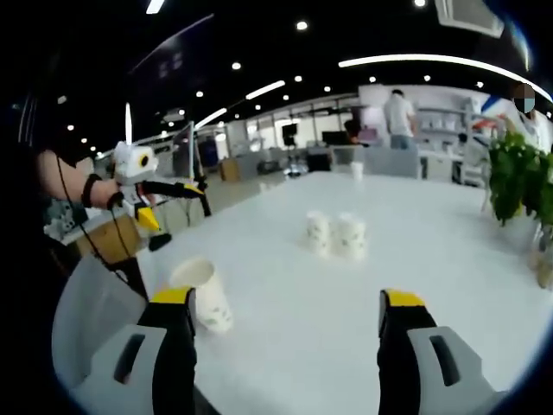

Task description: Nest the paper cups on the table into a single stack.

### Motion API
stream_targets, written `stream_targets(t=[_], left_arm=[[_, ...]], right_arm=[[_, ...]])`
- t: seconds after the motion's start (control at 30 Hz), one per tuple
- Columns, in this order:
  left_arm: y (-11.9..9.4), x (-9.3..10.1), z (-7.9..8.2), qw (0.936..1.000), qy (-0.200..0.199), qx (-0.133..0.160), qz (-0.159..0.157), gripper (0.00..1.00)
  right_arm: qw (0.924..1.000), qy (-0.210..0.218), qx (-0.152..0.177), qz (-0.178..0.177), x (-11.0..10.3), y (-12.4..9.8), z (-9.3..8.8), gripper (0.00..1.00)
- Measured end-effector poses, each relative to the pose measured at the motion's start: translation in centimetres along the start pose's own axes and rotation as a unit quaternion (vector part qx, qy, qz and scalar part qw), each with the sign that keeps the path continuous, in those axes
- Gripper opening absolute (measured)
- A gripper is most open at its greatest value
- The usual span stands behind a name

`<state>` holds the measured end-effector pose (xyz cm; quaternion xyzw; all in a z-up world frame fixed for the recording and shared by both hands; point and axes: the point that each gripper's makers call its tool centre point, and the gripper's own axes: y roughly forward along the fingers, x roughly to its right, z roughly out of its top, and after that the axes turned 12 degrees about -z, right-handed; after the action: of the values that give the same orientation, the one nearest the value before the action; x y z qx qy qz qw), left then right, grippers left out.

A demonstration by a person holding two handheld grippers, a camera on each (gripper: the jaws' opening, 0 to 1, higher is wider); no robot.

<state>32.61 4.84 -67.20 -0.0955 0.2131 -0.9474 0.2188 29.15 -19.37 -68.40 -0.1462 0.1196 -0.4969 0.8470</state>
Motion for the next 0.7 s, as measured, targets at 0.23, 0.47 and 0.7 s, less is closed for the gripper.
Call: stream_targets(t=[0.23,0.47,0.7], left_arm=[[0.0,-0.7,-1.4,0.9998,-0.013,0.003,0.014,0.97],[-0.1,-0.8,-3.2,0.9990,-0.031,0.021,0.025,1.00],[-0.7,-0.7,-3.7,0.9965,-0.054,0.058,0.025,1.00]], right_arm=[[1.0000,-0.003,-0.003,-0.002,0.1,0.2,-0.1,0.85],[0.9999,-0.001,-0.010,-0.004,0.3,0.2,-1.1,0.85],[0.9999,-0.002,-0.010,-0.008,0.6,0.2,-1.0,0.85]])
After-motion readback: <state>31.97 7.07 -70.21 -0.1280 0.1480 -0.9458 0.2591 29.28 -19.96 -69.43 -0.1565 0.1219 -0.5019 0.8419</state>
